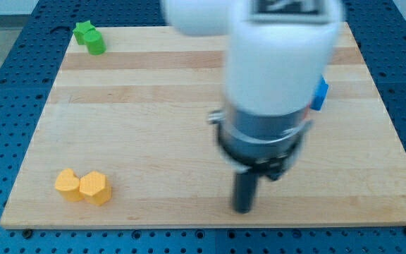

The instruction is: Separate yellow hexagon from yellow heart

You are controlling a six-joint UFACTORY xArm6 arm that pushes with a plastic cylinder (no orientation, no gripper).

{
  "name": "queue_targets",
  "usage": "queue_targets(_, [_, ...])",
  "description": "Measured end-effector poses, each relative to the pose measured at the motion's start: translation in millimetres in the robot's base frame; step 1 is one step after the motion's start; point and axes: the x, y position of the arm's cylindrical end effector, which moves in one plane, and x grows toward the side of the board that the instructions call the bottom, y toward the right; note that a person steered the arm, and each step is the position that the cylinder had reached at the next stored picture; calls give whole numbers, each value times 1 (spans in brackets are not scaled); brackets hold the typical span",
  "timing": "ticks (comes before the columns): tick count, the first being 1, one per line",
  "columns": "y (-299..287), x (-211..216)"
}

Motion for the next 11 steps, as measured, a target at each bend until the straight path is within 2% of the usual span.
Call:
queue_targets(1, [-62, 11])
queue_targets(3, [-170, -15])
queue_targets(5, [-233, -10])
queue_targets(6, [-233, -48])
queue_targets(7, [-198, -81])
queue_targets(8, [-196, -80])
queue_targets(9, [-222, -62])
queue_targets(10, [-223, -49])
queue_targets(11, [-191, -44])
